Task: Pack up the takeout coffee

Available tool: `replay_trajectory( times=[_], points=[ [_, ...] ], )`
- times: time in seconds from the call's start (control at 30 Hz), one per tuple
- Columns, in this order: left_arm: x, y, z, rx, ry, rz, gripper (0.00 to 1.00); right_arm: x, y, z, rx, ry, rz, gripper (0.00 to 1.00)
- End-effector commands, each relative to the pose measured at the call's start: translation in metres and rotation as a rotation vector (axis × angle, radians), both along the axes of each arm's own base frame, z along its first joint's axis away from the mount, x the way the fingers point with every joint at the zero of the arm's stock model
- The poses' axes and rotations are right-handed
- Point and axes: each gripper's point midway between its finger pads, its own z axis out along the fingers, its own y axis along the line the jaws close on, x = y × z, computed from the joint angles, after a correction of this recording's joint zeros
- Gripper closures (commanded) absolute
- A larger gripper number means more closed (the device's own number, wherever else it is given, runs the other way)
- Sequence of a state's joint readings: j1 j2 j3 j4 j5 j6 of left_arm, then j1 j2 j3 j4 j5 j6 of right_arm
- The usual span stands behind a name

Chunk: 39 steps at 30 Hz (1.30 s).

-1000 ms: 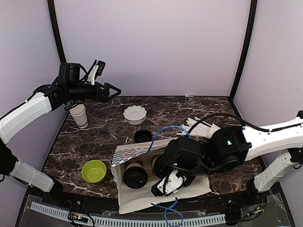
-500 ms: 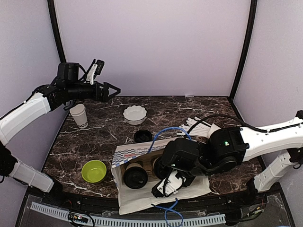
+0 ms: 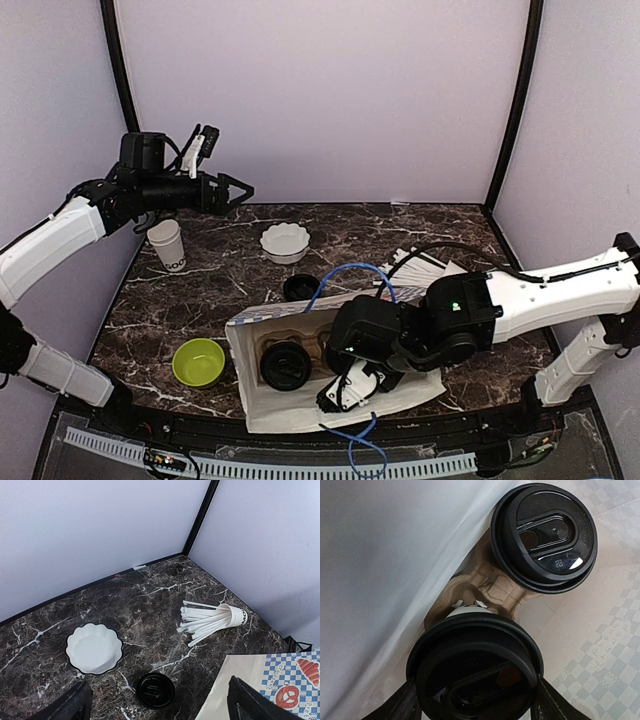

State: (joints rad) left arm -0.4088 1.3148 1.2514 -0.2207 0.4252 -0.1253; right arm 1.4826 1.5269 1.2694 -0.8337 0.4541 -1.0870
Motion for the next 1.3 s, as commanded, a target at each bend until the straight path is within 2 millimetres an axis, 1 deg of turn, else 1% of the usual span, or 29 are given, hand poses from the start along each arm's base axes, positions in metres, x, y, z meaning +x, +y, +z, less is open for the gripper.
replay_trajectory(
  times=[0.0, 0.27, 0.63, 0.9, 1.1, 1.27],
  points=[
    [-0.007, 0.002, 0.009, -0.012, -0.036, -0.006, 0.04, 0.011, 0.007, 0.01, 0.034, -0.032, -0.026, 0.49],
    [-0.008, 0.002, 0.008, -0.011, -0.036, -0.008, 0.04, 0.022, 0.011, 0.008, 0.04, -0.015, -0.058, 0.49],
    [-0.005, 0.001, 0.004, -0.001, -0.031, -0.007, 0.03, 0.042, 0.022, 0.016, 0.062, 0.06, -0.118, 0.49],
    [-0.003, 0.001, 0.0, 0.008, -0.025, -0.005, 0.03, 0.064, 0.029, 0.017, 0.068, 0.129, -0.17, 0.5],
    [-0.001, 0.001, -0.004, 0.018, -0.024, -0.003, 0.03, 0.075, 0.033, 0.016, 0.064, 0.161, -0.176, 0.5],
    [-0.001, 0.003, -0.002, 0.036, -0.031, 0.003, 0.03, 0.087, 0.039, 0.014, 0.074, 0.194, -0.196, 0.5]
  ],
)
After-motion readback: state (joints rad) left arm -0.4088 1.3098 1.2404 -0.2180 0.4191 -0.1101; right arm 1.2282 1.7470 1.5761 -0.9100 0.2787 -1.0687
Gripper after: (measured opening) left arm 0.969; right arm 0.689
